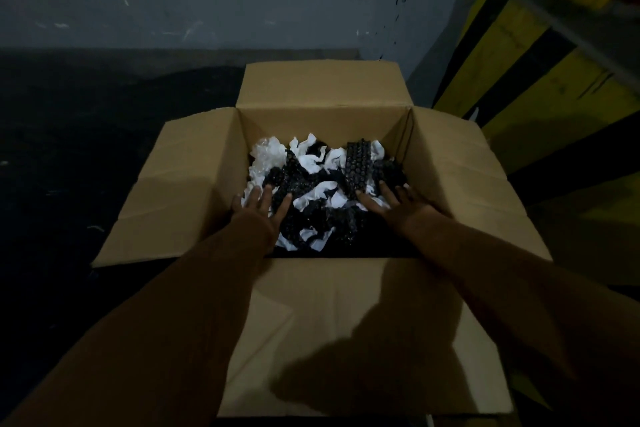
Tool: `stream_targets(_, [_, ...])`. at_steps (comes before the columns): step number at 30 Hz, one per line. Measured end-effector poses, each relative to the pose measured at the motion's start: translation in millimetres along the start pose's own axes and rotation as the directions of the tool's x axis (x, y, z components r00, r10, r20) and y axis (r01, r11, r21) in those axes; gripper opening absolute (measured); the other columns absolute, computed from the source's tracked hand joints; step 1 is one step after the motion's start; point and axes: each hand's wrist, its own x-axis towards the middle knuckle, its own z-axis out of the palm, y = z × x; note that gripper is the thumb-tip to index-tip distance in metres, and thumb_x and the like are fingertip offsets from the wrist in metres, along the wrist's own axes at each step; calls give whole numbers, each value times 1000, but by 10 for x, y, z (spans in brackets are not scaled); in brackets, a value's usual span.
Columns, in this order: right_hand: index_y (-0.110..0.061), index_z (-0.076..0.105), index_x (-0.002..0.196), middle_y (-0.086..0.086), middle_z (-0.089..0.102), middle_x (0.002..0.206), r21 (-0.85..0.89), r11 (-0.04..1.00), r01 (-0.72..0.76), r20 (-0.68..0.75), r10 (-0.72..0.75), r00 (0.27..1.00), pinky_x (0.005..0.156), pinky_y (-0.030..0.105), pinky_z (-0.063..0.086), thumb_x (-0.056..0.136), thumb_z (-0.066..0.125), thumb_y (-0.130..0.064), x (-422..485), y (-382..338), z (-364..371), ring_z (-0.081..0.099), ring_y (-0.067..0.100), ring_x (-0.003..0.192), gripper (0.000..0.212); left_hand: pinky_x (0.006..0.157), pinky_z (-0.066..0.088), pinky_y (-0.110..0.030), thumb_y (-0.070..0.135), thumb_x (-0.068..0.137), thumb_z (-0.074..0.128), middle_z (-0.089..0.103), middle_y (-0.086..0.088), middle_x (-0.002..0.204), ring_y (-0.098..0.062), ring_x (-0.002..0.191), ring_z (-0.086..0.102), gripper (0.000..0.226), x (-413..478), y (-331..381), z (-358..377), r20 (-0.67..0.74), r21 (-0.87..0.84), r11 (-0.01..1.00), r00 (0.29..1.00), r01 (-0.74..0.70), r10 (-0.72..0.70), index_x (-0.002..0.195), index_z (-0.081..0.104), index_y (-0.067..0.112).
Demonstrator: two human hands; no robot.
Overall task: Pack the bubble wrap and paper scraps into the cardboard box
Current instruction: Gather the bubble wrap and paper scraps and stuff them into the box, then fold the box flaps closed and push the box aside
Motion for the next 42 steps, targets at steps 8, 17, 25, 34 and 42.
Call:
stream_targets(8, [-43, -25, 144, 14, -23, 158, 175, 985, -5, -6, 6, 1000, 115, 53, 19, 97, 49, -6, -103, 54, -181, 1, 42, 146, 96, 116, 9, -54, 35, 79, 75, -26, -20, 154, -41, 144, -14, 123, -169, -85, -135, -115, -68, 998, 993, -2, -6, 145, -29, 29])
stream_targets(17, [-13, 15, 150, 20, 37, 147, 435, 893, 116, -264, 3, 964, 100, 39, 42, 83, 72, -37, -402, 227, -564, 43, 36, 128, 91, 114, 8, -55, 62, 88, 49, -8, -13, 160, -34, 147, -2, 98, -671, -8, -574, -339, -286, 954, 941, -93, -10, 149, -19, 28])
stream_targets(25, [-8, 50, 119, 21, 58, 118, 678, 728, 96, -504, 366, 782, 73, 35, 39, 91, 56, -27, -868, 163, -441, 55, 41, 104, 34, 114, 8, -57, 47, 101, 25, 15, -7, 160, -28, 146, 13, 61, -1164, 401, -569, -542, -451, 872, 835, -191, -98, 153, 7, 20])
stream_targets(34, [-9, 42, 125, 22, 41, 131, 800, 572, -183, -282, 627, 727, 97, 50, 39, 95, 51, -31, -1525, -225, 54, 39, 42, 120, 38, 116, 7, -58, 42, 101, 22, 15, -8, 159, -29, 147, 9, 59, -1657, 795, -171, -635, -391, 867, 772, -309, -11, 152, 10, 14])
stream_targets(42, [6, 53, 123, 26, 55, 127, 980, 157, -121, -35, 738, 674, 90, 38, 43, 100, 42, -38, -1794, -312, 355, 53, 40, 116, 50, 118, 5, -52, 45, 101, 21, 3, -7, 162, -27, 148, -1, 63, -1955, 1057, 112, -569, -416, 867, 822, -273, -15, 153, 5, 13])
